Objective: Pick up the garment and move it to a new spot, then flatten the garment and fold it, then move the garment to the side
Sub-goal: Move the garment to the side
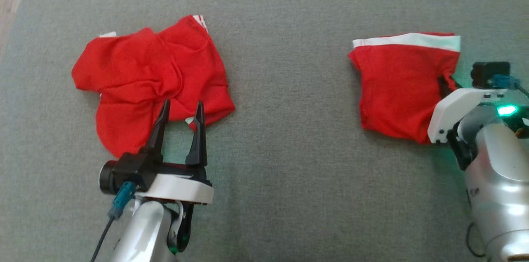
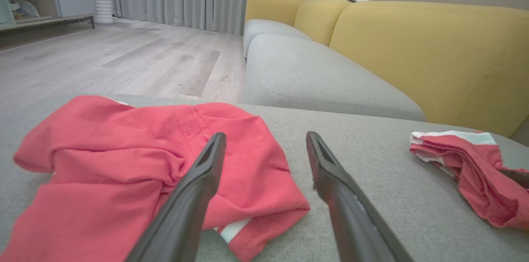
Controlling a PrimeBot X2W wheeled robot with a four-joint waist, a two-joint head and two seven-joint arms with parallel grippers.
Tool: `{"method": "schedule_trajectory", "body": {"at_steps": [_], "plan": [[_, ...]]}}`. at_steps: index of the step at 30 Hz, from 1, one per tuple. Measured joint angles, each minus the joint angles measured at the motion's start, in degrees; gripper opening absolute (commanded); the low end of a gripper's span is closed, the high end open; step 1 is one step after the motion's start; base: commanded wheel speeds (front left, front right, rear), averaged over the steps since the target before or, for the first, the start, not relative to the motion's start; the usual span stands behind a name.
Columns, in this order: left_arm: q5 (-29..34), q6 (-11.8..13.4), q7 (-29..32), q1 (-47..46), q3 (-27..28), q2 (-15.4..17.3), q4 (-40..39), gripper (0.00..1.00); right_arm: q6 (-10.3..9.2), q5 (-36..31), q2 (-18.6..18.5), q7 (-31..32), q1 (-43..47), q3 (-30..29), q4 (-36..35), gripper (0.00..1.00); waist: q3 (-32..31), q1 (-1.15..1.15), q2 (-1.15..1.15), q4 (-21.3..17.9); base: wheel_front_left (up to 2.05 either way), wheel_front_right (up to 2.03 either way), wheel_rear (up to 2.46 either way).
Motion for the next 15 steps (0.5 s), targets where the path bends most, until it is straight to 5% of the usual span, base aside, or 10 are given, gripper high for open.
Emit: {"method": "schedule_trajectory", "body": {"at_steps": [15], "plan": [[0.0,0.0,0.0,0.1,0.6,0.0,-0.2,1.0,0.0,2.8,-18.8,-0.6,0.2,11.3,0.3,0.0,-1.4,-0.01,0.0,-2.1,0.0,0.0,0.0]]}}
